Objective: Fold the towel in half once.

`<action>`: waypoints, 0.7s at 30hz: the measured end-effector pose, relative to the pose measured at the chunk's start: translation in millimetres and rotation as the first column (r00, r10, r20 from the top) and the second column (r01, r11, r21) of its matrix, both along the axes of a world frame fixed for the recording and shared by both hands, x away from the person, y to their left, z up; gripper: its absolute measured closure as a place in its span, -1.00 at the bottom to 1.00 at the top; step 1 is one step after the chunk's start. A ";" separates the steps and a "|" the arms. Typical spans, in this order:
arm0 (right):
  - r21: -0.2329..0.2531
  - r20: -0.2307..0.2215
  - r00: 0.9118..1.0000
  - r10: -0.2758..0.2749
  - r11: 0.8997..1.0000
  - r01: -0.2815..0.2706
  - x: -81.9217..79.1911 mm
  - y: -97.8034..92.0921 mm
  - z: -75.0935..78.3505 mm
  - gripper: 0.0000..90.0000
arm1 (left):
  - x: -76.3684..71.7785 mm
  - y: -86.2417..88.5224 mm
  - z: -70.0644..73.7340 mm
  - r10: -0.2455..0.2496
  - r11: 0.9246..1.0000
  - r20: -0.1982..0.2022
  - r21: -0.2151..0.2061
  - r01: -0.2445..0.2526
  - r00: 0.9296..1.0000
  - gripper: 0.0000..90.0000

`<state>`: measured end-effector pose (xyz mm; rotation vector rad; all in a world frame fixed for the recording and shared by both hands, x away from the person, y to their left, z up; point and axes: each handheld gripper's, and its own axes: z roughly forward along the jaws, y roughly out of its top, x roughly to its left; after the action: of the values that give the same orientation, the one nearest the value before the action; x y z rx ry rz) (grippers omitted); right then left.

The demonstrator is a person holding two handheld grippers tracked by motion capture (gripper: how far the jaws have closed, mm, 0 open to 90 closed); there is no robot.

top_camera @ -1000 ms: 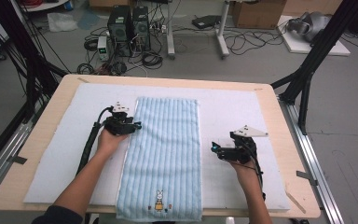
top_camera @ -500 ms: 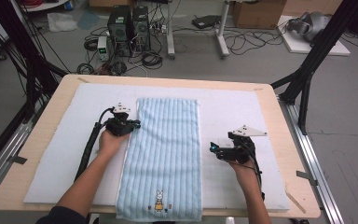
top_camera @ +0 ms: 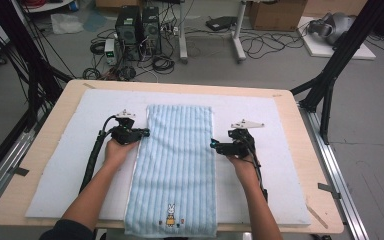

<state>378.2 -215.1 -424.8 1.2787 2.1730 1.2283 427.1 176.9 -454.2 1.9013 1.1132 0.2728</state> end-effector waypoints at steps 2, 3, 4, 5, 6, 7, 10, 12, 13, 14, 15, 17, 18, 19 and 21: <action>-0.030 -0.029 1.000 0.007 1.000 -0.008 11.8 6.5 -3.3 -0.48 | 0.0 0.1 -0.1 0.001 1.000 -0.001 -0.002 -0.001 1.000 0.91; -0.044 -0.045 0.999 0.011 0.999 -0.013 17.1 9.5 -4.7 -0.43 | 0.1 0.2 -0.2 0.000 1.000 -0.001 -0.004 0.000 1.000 0.91; -0.055 -0.052 0.999 0.012 0.998 -0.015 21.6 12.1 -6.1 -0.37 | 0.2 0.5 -0.2 -0.001 1.000 -0.004 -0.005 0.000 1.000 0.91; -0.067 -0.065 0.998 0.002 0.998 -0.007 26.8 14.9 -7.5 -0.31 | 0.2 0.7 -0.1 0.000 1.000 -0.004 -0.006 0.000 1.000 0.91; -0.072 -0.074 0.997 -0.005 0.997 0.000 29.4 16.6 -8.4 -0.25 | 0.2 0.6 -0.2 0.001 1.000 -0.003 -0.006 -0.001 1.000 0.91; -0.083 -0.083 0.996 -0.012 0.997 0.006 32.9 18.5 -9.6 -0.20 | 0.1 0.6 -0.2 0.000 1.000 -0.003 -0.007 0.000 1.000 0.91; -0.077 -0.095 0.995 -0.019 0.997 0.012 40.0 23.5 -14.9 -0.03 | 0.1 0.5 -0.3 0.000 1.000 -0.003 -0.009 0.000 1.000 0.91; -0.115 -0.124 0.992 -0.029 0.993 0.015 44.3 29.1 -18.8 0.04 | 0.1 0.5 -0.3 -0.001 1.000 -0.002 -0.006 0.001 1.000 0.91; -0.124 -0.111 0.993 -0.029 0.992 0.015 45.0 30.2 -19.0 0.09 | 0.1 0.3 -0.3 -0.001 1.000 -0.001 -0.005 0.001 1.000 0.91; -0.126 -0.115 0.993 -0.032 0.992 0.017 45.7 32.4 -18.4 0.16 | 0.0 0.1 -0.3 -0.001 1.000 0.000 -0.005 0.001 1.000 0.91; -0.137 -0.111 0.993 -0.030 0.990 0.014 46.3 33.9 -18.2 0.18 | -0.1 0.1 -0.2 -0.002 1.000 0.001 -0.001 0.002 1.000 0.91; -0.183 -0.106 0.994 -0.029 0.983 0.009 46.1 38.1 -16.9 0.28 | -0.2 -0.2 -0.1 -0.001 1.000 0.001 0.000 0.001 1.000 0.91; -0.185 -0.110 0.994 -0.025 0.983 0.004 46.1 39.4 -16.1 0.43 | -0.5 -0.4 -0.1 0.000 1.000 0.001 0.000 0.000 1.000 0.91; -0.189 -0.117 0.993 -0.013 0.982 -0.009 46.4 40.6 -15.2 0.53 | -0.7 -0.9 -0.1 0.001 1.000 0.006 0.002 -0.001 1.000 0.91; -0.209 -0.117 0.993 0.010 0.977 -0.034 45.8 45.6 -13.7 0.80 | -0.9 -1.0 0.1 -0.001 1.000 0.007 0.007 0.001 1.000 0.92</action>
<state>424.1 -169.5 -438.5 1.2680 2.3323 0.9217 426.3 175.9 -454.1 1.9061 1.1079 0.2833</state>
